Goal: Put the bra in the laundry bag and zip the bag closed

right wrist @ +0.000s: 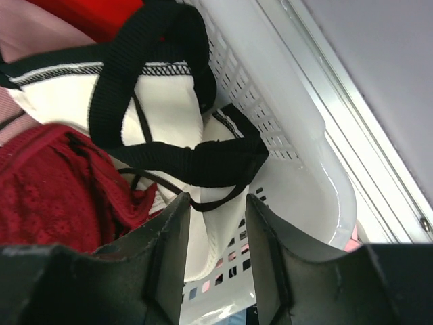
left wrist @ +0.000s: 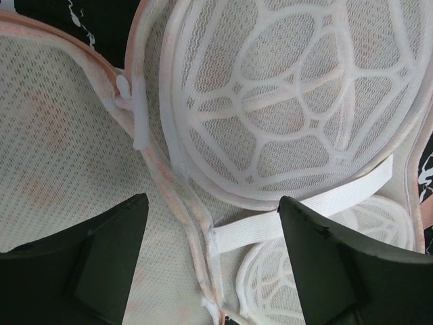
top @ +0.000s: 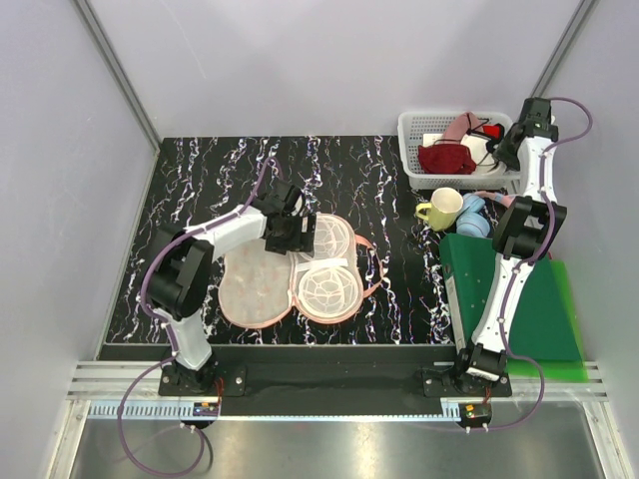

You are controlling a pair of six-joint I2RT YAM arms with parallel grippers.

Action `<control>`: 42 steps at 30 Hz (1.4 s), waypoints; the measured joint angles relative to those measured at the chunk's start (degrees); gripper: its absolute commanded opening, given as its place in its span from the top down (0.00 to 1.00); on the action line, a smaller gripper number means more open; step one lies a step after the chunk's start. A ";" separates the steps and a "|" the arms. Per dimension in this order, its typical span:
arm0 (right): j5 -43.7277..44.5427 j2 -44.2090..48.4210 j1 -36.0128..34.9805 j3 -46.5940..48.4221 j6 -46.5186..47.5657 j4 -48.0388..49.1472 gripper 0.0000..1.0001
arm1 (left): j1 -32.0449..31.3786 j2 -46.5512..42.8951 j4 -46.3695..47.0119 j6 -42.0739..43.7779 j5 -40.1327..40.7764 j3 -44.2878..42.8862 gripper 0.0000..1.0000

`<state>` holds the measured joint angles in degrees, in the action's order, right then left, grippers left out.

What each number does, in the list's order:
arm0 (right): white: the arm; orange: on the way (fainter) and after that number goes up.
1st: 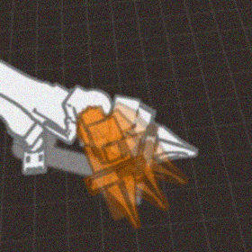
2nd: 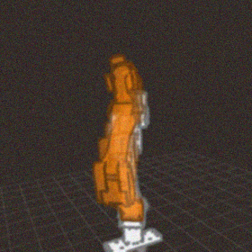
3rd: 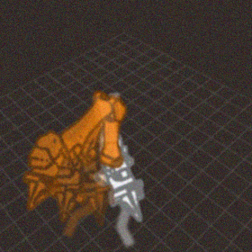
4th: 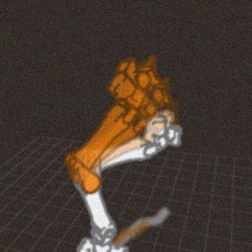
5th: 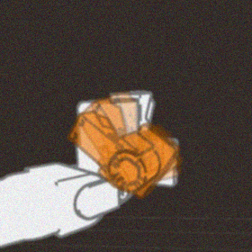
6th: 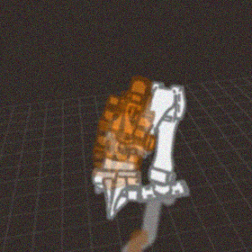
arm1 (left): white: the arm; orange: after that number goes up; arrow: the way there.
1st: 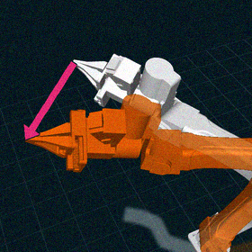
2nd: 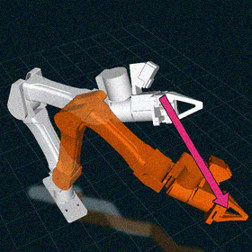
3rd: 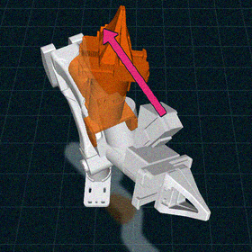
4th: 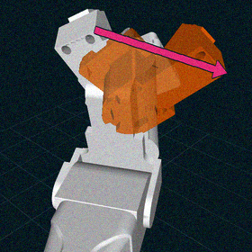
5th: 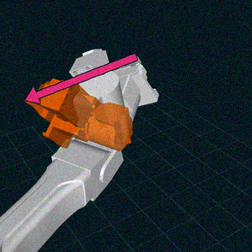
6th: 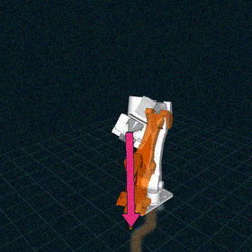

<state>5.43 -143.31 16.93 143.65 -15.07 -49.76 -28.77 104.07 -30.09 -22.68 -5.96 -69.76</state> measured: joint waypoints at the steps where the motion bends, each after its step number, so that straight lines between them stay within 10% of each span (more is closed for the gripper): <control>1: 0.11 0.00 0.00 -0.44 0.26 0.02 0.55 | 0.00 -0.15 -0.37 0.26 0.04 0.00 0.16; 6: 1.22 0.00 0.00 -1.51 1.70 0.04 0.66 | 0.00 -1.44 -1.09 0.44 -0.02 0.00 0.16; 11: 1.64 -0.11 0.00 0.79 2.23 -0.48 1.00 | 0.02 -3.15 -1.20 0.48 0.00 0.02 0.16; 20: 2.67 5.25 -0.04 9.31 -2.58 -2.40 1.00 | 0.22 -8.44 -3.21 0.15 -0.07 1.31 0.16; 42: -13.11 51.34 -0.85 7.04 -12.41 -0.74 1.00 | -0.31 -49.86 -7.69 -12.37 -1.36 15.98 0.09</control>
<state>-7.68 -91.96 16.08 150.69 -27.49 -50.50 -29.08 54.22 -37.78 -35.05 -7.31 -53.78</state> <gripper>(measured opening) 0.020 0.901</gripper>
